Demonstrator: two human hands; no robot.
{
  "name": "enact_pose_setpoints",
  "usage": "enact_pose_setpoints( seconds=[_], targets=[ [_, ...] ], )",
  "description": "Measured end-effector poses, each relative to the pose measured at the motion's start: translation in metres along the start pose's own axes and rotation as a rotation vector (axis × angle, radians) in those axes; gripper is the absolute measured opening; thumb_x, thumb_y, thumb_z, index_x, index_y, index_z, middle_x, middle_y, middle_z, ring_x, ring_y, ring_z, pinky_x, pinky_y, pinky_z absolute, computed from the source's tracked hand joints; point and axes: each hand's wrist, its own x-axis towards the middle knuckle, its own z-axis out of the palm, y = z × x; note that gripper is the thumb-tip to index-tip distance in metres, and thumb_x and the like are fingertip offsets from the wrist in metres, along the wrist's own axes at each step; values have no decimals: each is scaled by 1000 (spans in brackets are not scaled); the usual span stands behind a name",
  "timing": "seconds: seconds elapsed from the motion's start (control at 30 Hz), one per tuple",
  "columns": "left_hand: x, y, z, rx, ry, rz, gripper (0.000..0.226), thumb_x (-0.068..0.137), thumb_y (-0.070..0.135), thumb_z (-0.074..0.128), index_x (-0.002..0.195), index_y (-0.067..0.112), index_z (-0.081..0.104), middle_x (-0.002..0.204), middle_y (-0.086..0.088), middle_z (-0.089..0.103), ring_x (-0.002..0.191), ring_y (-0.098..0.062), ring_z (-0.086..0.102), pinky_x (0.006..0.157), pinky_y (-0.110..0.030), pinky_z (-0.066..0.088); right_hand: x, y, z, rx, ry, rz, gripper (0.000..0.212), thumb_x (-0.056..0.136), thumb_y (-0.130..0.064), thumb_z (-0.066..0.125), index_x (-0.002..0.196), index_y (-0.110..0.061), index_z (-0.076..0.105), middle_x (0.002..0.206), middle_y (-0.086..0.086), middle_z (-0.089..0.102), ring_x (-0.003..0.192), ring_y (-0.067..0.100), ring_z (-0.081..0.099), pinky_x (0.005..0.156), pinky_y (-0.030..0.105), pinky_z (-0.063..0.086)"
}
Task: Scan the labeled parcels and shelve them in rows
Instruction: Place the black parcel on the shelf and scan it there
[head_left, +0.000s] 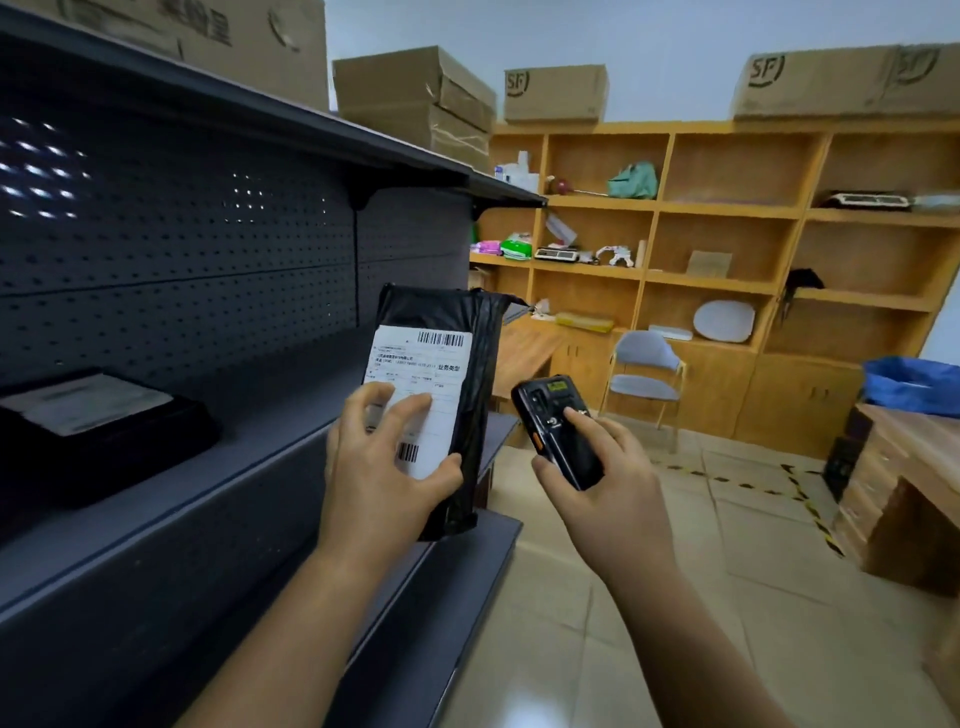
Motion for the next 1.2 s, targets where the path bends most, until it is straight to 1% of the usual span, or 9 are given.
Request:
enact_pose_setpoints(
  seconds=[0.3, 0.43, 0.53, 0.63, 0.73, 0.83, 0.97, 1.1, 1.2],
  targets=[
    [115, -76, 74, 214, 160, -147, 55, 66, 30, 85, 118, 30, 66, 131, 11, 39, 120, -20, 40, 99, -30, 35, 157, 54, 124, 162, -168, -126, 58, 80, -45, 74, 134, -35, 57, 129, -11, 53, 116, 7, 50, 97, 27, 46],
    [142, -106, 77, 362, 244, -210, 54, 68, 34, 82, 119, 33, 63, 131, 16, 37, 122, -18, 37, 99, -30, 34, 204, 56, 191, 320, -248, -226, 56, 80, -41, 77, 132, -31, 60, 128, -10, 54, 117, 9, 52, 94, 24, 45],
    [157, -121, 78, 478, 344, -278, 54, 70, 36, 81, 120, 37, 61, 131, 20, 35, 123, -16, 36, 101, -33, 36, 233, 55, 241, 414, -340, -321, 55, 80, -46, 74, 132, -34, 59, 130, -12, 52, 119, 9, 51, 92, 29, 49],
    [168, -126, 83, 567, 440, -369, 54, 70, 37, 81, 120, 38, 59, 130, 23, 32, 123, -14, 36, 102, -37, 40, 257, 52, 282, 500, -466, -385, 56, 81, -48, 73, 133, -39, 56, 136, -15, 47, 124, 5, 46, 90, 25, 44],
    [177, -127, 87, 690, 547, -414, 53, 68, 35, 82, 117, 35, 61, 127, 22, 33, 118, -15, 38, 100, -38, 42, 276, 48, 315, 562, -558, -453, 57, 81, -48, 73, 135, -41, 55, 141, -16, 45, 127, 5, 43, 91, 24, 41],
    [182, -129, 88, 762, 607, -527, 57, 64, 46, 74, 118, 36, 59, 128, 19, 34, 118, -17, 38, 101, -44, 43, 286, 40, 341, 623, -660, -497, 58, 82, -50, 71, 136, -43, 53, 145, -15, 42, 130, 6, 42, 95, 28, 43],
    [189, -130, 83, 867, 576, -706, 59, 63, 50, 68, 119, 36, 58, 132, 14, 33, 117, -22, 38, 99, -47, 44, 288, 26, 366, 678, -740, -540, 57, 82, -51, 71, 135, -44, 53, 143, -14, 44, 128, 7, 43, 94, 30, 45],
    [208, -137, 74, 987, 408, -930, 64, 70, 49, 70, 129, 33, 52, 134, 3, 33, 115, -31, 39, 94, -50, 46, 288, 13, 385, 706, -747, -539, 56, 81, -51, 71, 134, -45, 54, 136, -14, 48, 121, 8, 48, 89, 35, 51],
    [220, -152, 66, 1002, 245, -1122, 72, 73, 55, 68, 138, 32, 45, 139, 0, 30, 118, -31, 38, 96, -49, 45, 291, 8, 395, 731, -734, -504, 55, 78, -48, 73, 131, -42, 57, 130, -12, 53, 116, 11, 52, 85, 36, 52]
  ],
)
